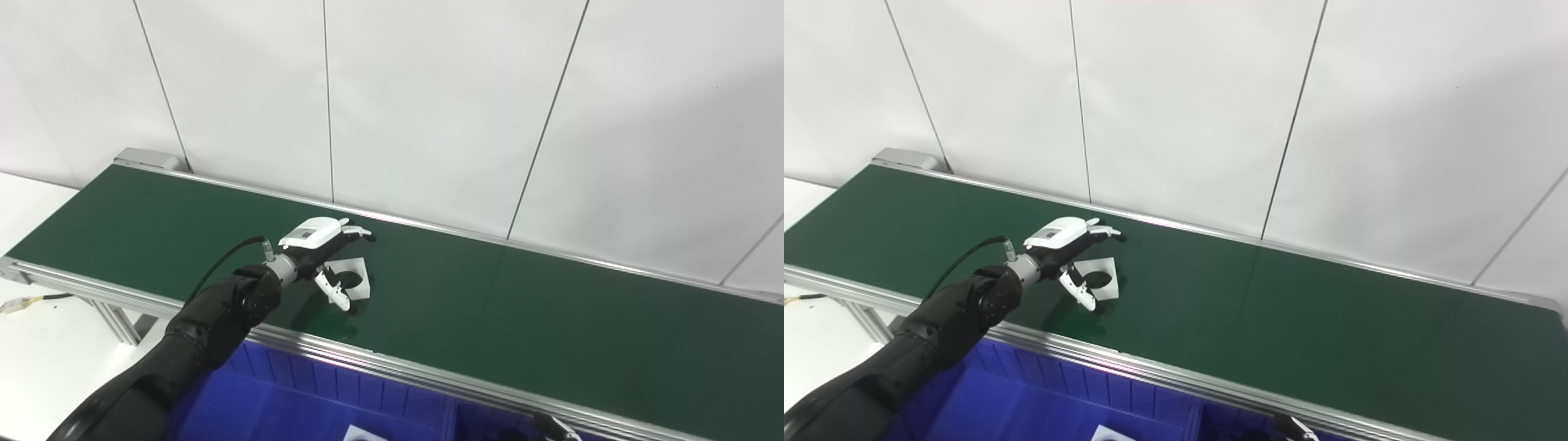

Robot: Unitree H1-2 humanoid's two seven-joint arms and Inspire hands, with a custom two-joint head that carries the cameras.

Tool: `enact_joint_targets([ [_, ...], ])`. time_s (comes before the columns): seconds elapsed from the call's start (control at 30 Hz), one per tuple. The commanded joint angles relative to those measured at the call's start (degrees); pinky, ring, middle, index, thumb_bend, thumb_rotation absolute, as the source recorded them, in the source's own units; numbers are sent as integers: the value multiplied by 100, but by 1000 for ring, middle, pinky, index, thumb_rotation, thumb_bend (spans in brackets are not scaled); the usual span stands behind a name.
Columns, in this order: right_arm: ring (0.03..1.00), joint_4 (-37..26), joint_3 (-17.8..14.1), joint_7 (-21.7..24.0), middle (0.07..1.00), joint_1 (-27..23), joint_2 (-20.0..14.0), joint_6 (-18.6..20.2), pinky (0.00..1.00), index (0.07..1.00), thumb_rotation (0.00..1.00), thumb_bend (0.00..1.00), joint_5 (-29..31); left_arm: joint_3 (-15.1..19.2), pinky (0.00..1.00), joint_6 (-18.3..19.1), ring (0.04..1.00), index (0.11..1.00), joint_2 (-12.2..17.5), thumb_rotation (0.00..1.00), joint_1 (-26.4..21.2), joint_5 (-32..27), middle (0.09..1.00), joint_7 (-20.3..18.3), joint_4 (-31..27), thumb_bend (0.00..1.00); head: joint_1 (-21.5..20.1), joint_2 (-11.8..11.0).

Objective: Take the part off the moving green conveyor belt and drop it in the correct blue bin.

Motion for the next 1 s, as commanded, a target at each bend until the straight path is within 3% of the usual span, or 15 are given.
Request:
enact_joint_targets([
  [0.0, 684, -144, 4, -142, 745, -23, 19, -322, 576, 742, 0, 714, -118, -13, 981, 43, 974, 857, 164, 245, -174, 65, 901, 52, -159, 1000, -3, 5],
  [0.1, 684, -158, 3, -141, 745, -6, 27, -322, 572, 740, 0, 715, -112, -46, 956, -29, 956, 832, 139, 225, -152, 16, 870, 66, -115, 1000, -9, 10],
  [0.17, 687, -156, -10, -148, 747, 1, 34, -323, 576, 742, 0, 715, -110, 47, 833, -125, 879, 785, 77, 154, -86, -162, 816, 133, -104, 1000, -15, 16],
  [0.2, 688, -159, -9, -157, 747, 3, 34, -324, 577, 741, 0, 715, -109, 123, 697, -191, 775, 731, 31, 72, -56, -304, 753, 151, -70, 995, -15, 16],
  [0.23, 688, -168, -6, -166, 747, 7, 33, -324, 576, 741, 0, 715, -112, 184, 679, -272, 760, 723, -6, 60, -35, -432, 744, 160, -32, 994, -18, 28],
  [0.33, 689, -198, -3, -158, 747, 19, 33, -324, 574, 741, 0, 711, -97, 318, 526, -564, 575, 615, -113, 6, 4, -735, 612, 193, 143, 945, -15, 33],
  [0.37, 690, -205, -7, -149, 748, 23, 36, -324, 575, 742, 0, 710, -87, 356, 473, -617, 517, 564, -150, 3, 15, -808, 542, 196, 200, 739, -31, 43],
  [0.43, 689, -220, -16, -133, 748, 30, 44, -323, 575, 742, 0, 710, -67, 407, 419, -788, 457, 526, -225, 0, 31, -912, 480, 301, 375, 566, -28, 46],
  [0.5, 687, -234, -21, -128, 746, 37, 47, -324, 573, 741, 0, 710, -58, 425, 398, -999, 442, 495, -293, 0, 45, -947, 487, 500, 575, 512, -21, 44],
  [0.63, 688, -252, -10, -161, 747, 41, 17, -325, 574, 742, 0, 705, -107, 402, 375, -1240, 430, 487, -409, 0, 63, -940, 492, 861, 845, 505, -21, 54],
  [0.97, 683, -231, -7, -272, 741, 51, -75, -325, 568, 745, 15, 704, -175, 156, 412, -1271, 437, 482, -515, 0, 33, -846, 496, 1228, 1008, 504, -43, 71],
])
